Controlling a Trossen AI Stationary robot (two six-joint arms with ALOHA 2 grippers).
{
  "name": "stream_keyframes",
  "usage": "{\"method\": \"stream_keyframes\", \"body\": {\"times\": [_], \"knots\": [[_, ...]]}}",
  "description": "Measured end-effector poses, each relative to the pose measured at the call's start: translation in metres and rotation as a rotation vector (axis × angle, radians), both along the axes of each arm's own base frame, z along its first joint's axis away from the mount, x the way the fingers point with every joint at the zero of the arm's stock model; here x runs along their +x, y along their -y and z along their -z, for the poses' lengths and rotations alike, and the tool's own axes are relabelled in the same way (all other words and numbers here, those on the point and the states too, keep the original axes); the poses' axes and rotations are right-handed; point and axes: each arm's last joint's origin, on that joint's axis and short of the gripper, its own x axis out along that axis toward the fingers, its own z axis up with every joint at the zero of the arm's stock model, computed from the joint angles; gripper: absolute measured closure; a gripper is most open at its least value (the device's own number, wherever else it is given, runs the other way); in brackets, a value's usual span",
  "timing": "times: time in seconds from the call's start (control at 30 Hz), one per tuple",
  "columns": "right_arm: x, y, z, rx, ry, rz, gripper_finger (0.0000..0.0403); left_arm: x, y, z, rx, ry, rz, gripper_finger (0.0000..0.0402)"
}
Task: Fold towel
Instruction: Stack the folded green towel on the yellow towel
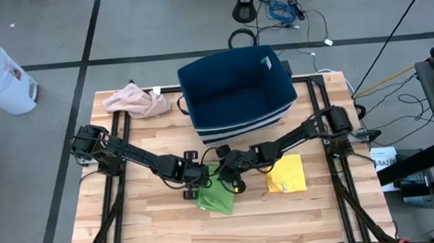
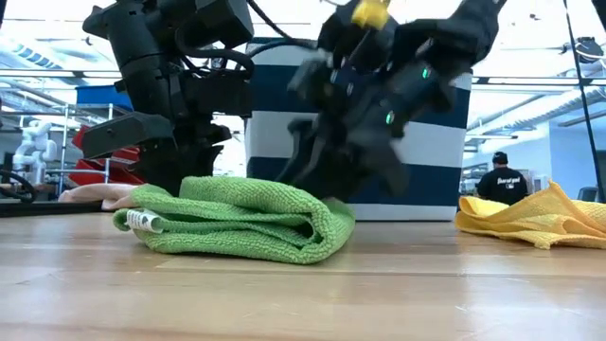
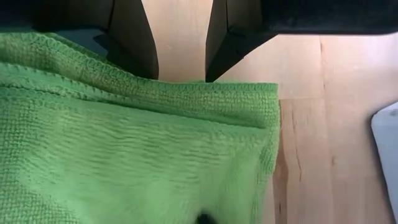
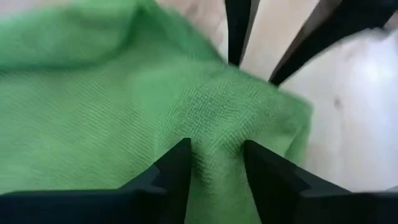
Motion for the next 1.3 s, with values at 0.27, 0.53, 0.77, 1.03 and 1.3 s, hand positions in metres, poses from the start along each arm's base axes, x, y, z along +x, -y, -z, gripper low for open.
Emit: {"method": "stream_keyframes", "body": {"times": [0.27,0.53,0.77,1.03,1.3], "knots": [[0.005,0.004,0.02,0.02,-0.009,0.023,0.031,0.0,0.0,0.0,-0.002,0.006,0.001,0.0262],[-0.003,0.004,-0.016,-0.025,0.028,-0.011,0.0308,0.001,0.0,0.0,-0.001,0.007,0.002,0.0262],[-0.016,-0.001,-0.045,-0.004,0.012,-0.042,0.0255,0.001,0.0,0.0,-0.002,0.009,0.001,0.0262],[-0.021,-0.039,-0.032,0.244,-0.081,-0.282,0.0196,0.001,0.0,0.0,-0.002,0.007,0.001,0.0262],[-0.014,-0.056,-0.01,0.261,-0.06,-0.31,0.017,0.001,0.001,-0.001,-0.005,0.017,0.002,0.0262]]}}
